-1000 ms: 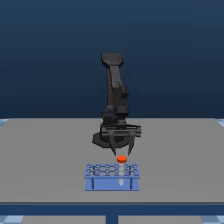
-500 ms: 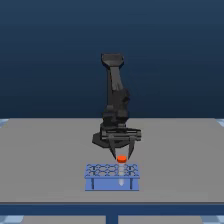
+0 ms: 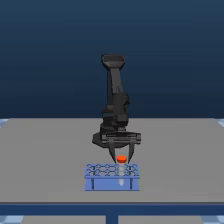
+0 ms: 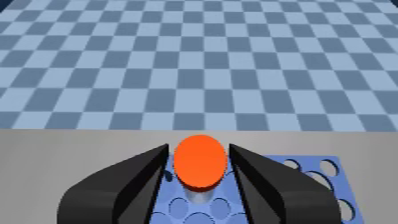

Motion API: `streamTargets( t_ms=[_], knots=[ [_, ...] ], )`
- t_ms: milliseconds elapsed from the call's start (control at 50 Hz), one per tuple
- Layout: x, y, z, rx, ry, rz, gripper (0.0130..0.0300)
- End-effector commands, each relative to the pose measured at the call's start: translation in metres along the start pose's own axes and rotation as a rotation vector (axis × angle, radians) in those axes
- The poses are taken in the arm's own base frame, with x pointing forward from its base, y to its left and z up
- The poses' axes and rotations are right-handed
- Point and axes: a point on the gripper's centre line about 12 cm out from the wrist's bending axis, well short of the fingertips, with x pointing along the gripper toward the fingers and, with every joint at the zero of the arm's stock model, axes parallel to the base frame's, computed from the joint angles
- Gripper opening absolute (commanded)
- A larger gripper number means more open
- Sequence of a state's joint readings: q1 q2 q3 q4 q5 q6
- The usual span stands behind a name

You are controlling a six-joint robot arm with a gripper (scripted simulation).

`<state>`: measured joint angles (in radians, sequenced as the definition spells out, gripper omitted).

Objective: Pick up the centrifuge tube on the rack

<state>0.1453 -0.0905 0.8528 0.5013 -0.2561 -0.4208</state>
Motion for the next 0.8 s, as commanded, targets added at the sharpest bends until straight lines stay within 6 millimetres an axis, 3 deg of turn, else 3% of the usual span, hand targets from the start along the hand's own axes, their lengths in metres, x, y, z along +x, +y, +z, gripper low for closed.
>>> streamTargets(
  t_ms=[20,240,260,800],
  knots=[
    [0.0005,-0.0004,0.0001,0.007,-0.009,-0.003,0.0300],
    [0.0006,-0.0004,0.0000,0.007,-0.009,-0.003,0.0300],
    [0.0006,-0.0004,0.0000,0.007,-0.009,-0.003,0.0130],
    [0.0004,-0.0005,0.0002,0.007,-0.008,-0.003,0.0130]
  ],
)
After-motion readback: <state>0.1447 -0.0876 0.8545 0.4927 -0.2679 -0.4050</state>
